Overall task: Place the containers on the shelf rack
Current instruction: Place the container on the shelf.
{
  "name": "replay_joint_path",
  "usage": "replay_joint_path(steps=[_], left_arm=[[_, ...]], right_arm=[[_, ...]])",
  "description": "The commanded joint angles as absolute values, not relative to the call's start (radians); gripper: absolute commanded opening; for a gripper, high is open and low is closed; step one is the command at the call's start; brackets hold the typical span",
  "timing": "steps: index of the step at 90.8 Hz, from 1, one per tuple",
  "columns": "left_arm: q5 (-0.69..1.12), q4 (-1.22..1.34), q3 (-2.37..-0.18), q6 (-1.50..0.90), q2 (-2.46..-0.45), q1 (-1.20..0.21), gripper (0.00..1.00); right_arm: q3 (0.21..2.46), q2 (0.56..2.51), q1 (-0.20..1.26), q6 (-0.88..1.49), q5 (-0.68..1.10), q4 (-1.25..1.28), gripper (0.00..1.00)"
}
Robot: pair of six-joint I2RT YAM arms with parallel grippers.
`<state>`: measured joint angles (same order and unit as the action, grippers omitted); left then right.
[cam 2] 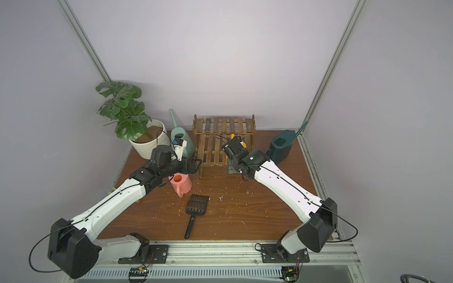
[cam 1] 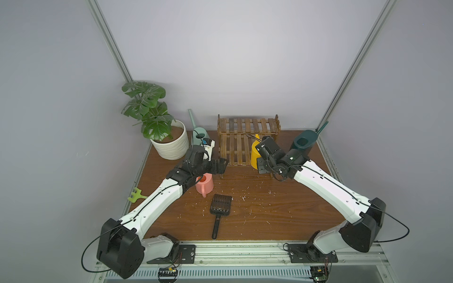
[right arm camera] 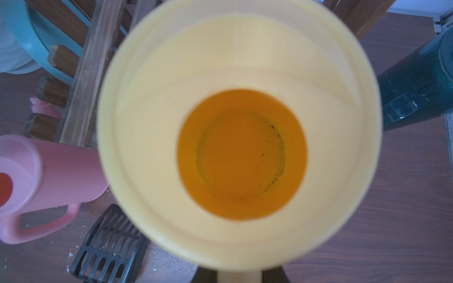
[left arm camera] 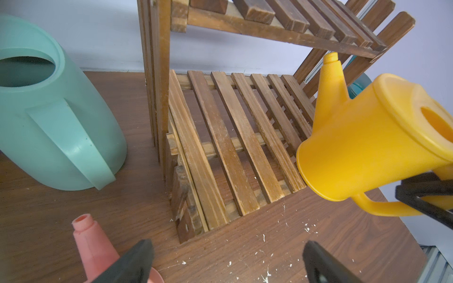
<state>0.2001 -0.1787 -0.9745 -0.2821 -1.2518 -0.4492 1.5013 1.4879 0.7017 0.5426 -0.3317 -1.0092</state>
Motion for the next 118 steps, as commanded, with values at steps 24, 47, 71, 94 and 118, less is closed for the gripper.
replay_joint_path(steps=[24, 47, 71, 94, 118], left_arm=[[0.209, -0.175, -0.965, -0.267, -1.238, -0.462, 0.98], [0.21, -0.174, -0.969, -0.263, -1.241, -0.461, 0.98], [0.212, -0.174, -0.964, -0.264, -1.244, -0.461, 0.98], [0.21, -0.173, -0.964, -0.263, -1.246, -0.461, 0.98], [0.214, -0.172, -0.965, -0.264, -1.257, -0.462, 0.98]], right_arm=[[1.527, 1.518, 0.677, 0.518, -0.319, -0.994, 0.16], [1.527, 1.533, 0.659, 0.503, -0.316, -0.98, 0.19], [1.515, 1.551, 0.649, 0.495, -0.332, -0.96, 0.2], [1.509, 1.54, 0.649, 0.476, -0.303, -0.939, 0.2], [1.511, 1.532, 0.646, 0.394, -0.287, -0.965, 0.23]])
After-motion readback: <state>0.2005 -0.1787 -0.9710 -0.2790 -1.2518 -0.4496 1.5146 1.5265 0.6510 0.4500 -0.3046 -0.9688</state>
